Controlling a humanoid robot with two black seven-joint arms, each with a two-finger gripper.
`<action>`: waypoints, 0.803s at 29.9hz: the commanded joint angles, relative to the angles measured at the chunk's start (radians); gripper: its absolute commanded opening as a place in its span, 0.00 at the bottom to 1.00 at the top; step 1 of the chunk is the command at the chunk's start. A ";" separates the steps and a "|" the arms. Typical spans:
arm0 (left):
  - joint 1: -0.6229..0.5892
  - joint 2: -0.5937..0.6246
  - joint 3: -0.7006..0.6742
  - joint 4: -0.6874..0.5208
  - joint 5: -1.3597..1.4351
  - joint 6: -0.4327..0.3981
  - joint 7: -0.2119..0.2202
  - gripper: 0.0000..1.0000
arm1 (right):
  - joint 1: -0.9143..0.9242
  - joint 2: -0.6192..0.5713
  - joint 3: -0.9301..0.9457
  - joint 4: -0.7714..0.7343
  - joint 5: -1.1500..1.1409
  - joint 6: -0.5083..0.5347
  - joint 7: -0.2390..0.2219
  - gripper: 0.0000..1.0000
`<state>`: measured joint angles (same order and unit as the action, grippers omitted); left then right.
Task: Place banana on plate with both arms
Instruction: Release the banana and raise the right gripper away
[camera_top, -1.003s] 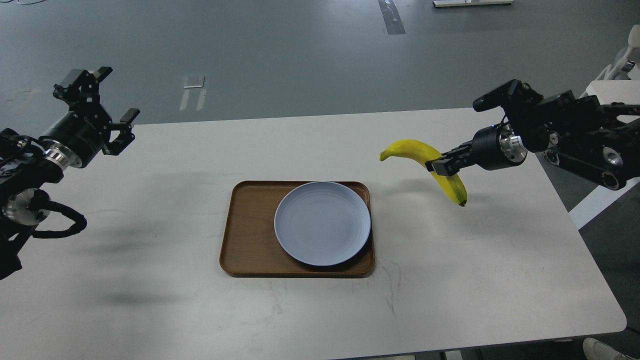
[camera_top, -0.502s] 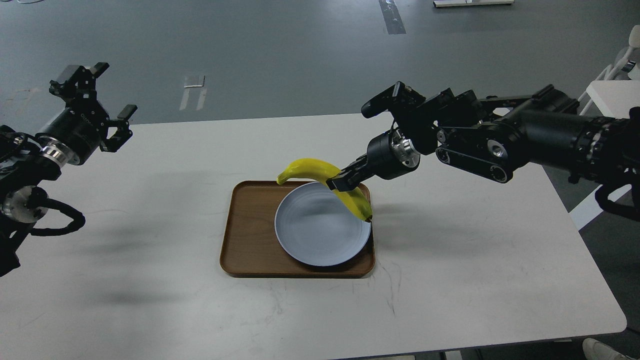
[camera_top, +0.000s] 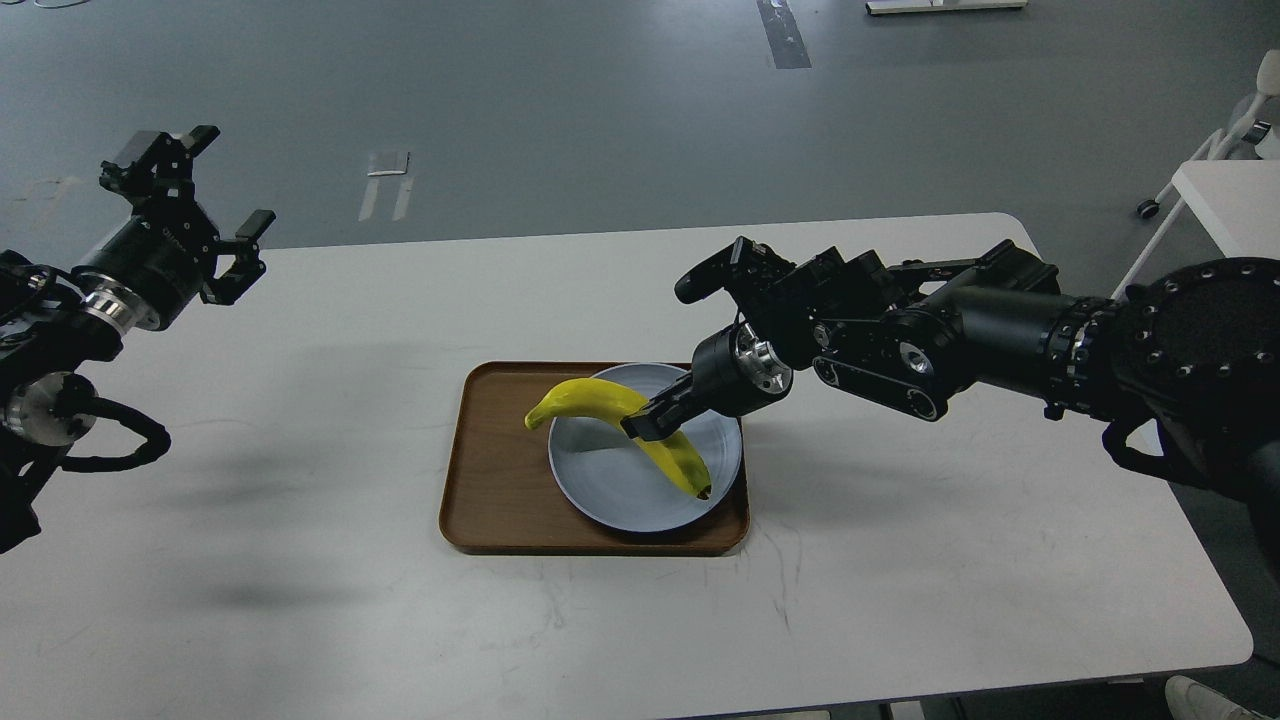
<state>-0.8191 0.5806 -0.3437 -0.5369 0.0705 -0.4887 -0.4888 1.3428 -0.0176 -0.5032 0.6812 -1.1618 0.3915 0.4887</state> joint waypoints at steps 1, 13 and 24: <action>0.000 0.001 0.000 0.000 0.000 0.000 0.000 1.00 | -0.001 -0.004 0.006 -0.012 0.002 0.000 0.000 0.98; 0.000 -0.001 0.002 0.000 0.002 0.000 0.000 1.00 | 0.024 -0.273 0.277 -0.020 0.333 0.000 0.000 1.00; 0.003 -0.024 0.006 0.000 0.002 0.000 0.000 1.00 | -0.327 -0.464 0.587 -0.019 0.863 0.000 0.000 1.00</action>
<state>-0.8165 0.5653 -0.3390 -0.5369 0.0722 -0.4887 -0.4888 1.1163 -0.4664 -0.0137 0.6632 -0.3669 0.3927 0.4886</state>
